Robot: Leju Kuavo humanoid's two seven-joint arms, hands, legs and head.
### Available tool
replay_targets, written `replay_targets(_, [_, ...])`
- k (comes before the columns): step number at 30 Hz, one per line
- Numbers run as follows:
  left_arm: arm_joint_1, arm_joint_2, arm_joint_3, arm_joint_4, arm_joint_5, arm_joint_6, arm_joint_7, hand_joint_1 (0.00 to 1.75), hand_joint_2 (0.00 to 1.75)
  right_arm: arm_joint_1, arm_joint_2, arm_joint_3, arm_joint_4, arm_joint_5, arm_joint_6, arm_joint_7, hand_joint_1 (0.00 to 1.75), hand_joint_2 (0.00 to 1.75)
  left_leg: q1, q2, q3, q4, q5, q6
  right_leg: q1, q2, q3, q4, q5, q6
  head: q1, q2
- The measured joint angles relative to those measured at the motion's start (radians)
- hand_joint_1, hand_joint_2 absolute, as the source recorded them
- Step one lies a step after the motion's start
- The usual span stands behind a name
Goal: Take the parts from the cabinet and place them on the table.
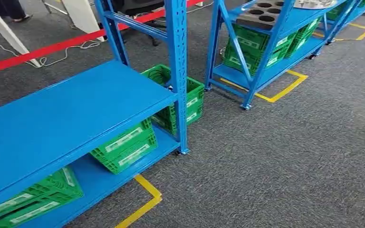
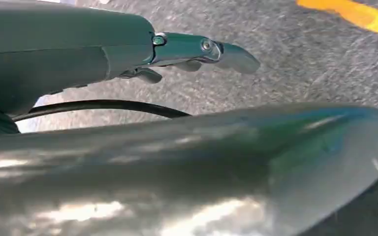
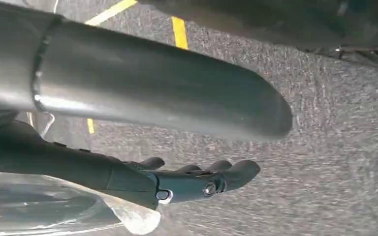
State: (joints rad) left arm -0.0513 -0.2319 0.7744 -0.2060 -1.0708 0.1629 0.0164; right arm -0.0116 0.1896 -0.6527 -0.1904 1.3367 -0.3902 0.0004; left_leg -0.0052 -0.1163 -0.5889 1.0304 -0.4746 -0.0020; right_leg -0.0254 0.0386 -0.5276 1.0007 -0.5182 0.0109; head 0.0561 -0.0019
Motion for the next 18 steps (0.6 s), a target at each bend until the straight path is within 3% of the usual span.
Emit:
replay_targets(1, [0.0,0.0,0.0,0.0,0.0,0.001,0.0,0.0,0.0,0.001,0.0,0.0,0.0,0.0,-0.001,-0.003,0.0,0.0,-0.004,0.054,-0.017,0.039,-0.03,-0.006,0.0,-0.011,0.003,-0.003,0.0,-0.003,-0.014,0.0])
replay_targets(2, [-0.002,0.0,0.0,0.0,0.0,0.001,0.0,0.0,0.0,0.003,0.0,0.0,0.001,0.0,-0.002,-0.005,0.0,0.0,-0.001,0.08,-0.05,0.109,-0.069,-0.012,0.001,-0.028,0.005,-0.003,-0.003,-0.007,-0.017,0.0])
replay_targets(4, [-0.003,0.0,0.0,0.0,0.0,0.001,0.0,0.0,0.0,0.008,0.0,0.0,0.001,0.0,-0.002,-0.005,0.0,0.0,0.006,0.102,-0.122,0.265,-0.135,-0.021,0.003,-0.065,0.007,-0.003,-0.008,-0.011,-0.017,0.0])
replay_targets(5, [-0.002,0.0,0.0,0.0,0.0,0.001,0.0,0.0,0.0,0.009,0.0,0.0,0.001,0.0,-0.002,-0.005,0.0,0.0,0.009,0.106,-0.137,0.299,-0.139,-0.024,0.004,-0.079,0.008,-0.003,-0.009,-0.011,-0.016,0.0])
replay_targets(6, [0.0,0.001,0.0,0.0,0.0,0.001,0.0,0.0,0.0,0.009,0.0,0.0,0.001,0.0,-0.003,-0.005,0.0,0.0,0.012,0.11,-0.127,0.28,-0.115,-0.026,0.004,-0.095,0.011,-0.002,-0.012,-0.01,-0.017,0.0])
replay_targets(7, [0.001,0.002,0.001,0.0,0.0,0.002,0.0,0.0,0.0,0.007,0.0,0.0,0.001,0.0,-0.003,-0.005,0.0,0.0,0.013,0.114,-0.098,0.223,-0.077,-0.027,0.004,-0.106,0.015,-0.002,-0.015,-0.008,-0.017,0.0])
replay_targets(8, [0.001,0.002,0.001,0.0,0.0,0.002,0.0,0.0,0.0,0.006,0.0,0.0,0.001,0.0,-0.003,-0.005,0.0,0.0,0.014,0.125,-0.05,0.131,-0.028,-0.025,0.003,-0.119,0.022,-0.002,-0.02,-0.006,-0.018,0.0])
replay_targets(9, [0.001,0.003,0.001,0.0,0.0,0.002,0.0,0.0,0.0,0.006,0.0,0.0,0.001,0.0,-0.003,-0.005,0.0,0.0,0.012,0.157,-0.003,0.04,0.012,-0.02,0.003,-0.13,0.03,-0.003,-0.025,-0.001,-0.017,0.0])
replay_targets(10, [0.0,0.002,0.001,0.0,0.0,0.002,0.0,0.0,0.0,0.007,0.0,0.0,0.002,0.0,-0.003,-0.006,0.0,0.0,0.0,0.22,0.022,-0.002,-0.002,-0.015,0.008,-0.139,0.027,-0.003,-0.03,0.008,-0.017,0.0])
replay_targets(11, [-0.003,0.002,0.001,0.0,0.0,0.002,0.0,0.0,0.0,0.007,0.0,0.0,0.002,0.001,-0.005,-0.008,0.0,0.0,-0.004,0.215,0.02,-0.01,-0.002,-0.003,0.013,-0.149,0.027,0.0,-0.037,0.015,-0.017,0.0])
replay_targets(14, [0.002,0.002,0.001,0.0,0.0,0.002,0.0,0.0,0.0,0.001,0.0,0.001,0.002,0.003,-0.01,-0.013,0.0,0.0,-0.006,0.177,0.013,-0.013,-0.003,0.013,0.014,-0.188,0.054,-0.011,-0.039,0.027,-0.016,0.0])
replay_targets(15, [0.002,0.001,0.001,0.0,-0.002,0.003,0.0,0.0,0.0,-0.002,0.0,0.002,0.002,0.003,-0.011,-0.013,0.0,0.0,0.005,0.164,0.021,-0.022,0.005,0.024,0.009,-0.171,0.044,-0.008,-0.051,0.035,-0.015,0.0])
replay_targets(16, [0.002,0.001,0.001,0.0,-0.002,0.003,0.0,0.0,0.0,-0.002,0.0,0.002,0.002,0.004,-0.011,-0.015,0.0,0.0,0.005,0.153,0.02,-0.024,0.007,0.029,0.009,-0.106,0.035,0.02,-0.07,0.037,-0.007,0.0])
replay_targets(17, [0.001,0.0,0.001,0.0,-0.005,0.003,0.0,0.0,0.0,-0.002,0.0,0.003,0.002,0.003,-0.012,-0.016,0.0,0.0,0.005,0.141,0.018,-0.024,0.008,0.033,0.009,-0.067,0.004,0.084,-0.105,0.037,-0.004,0.0])
replay_targets(18, [-0.002,0.0,0.001,0.0,-0.008,0.003,0.0,0.0,0.0,-0.001,0.0,0.003,0.002,-0.001,-0.011,-0.016,0.0,0.0,0.005,0.126,0.017,-0.023,0.008,0.036,0.009,-0.048,-0.044,0.181,-0.145,0.038,-0.004,0.0])
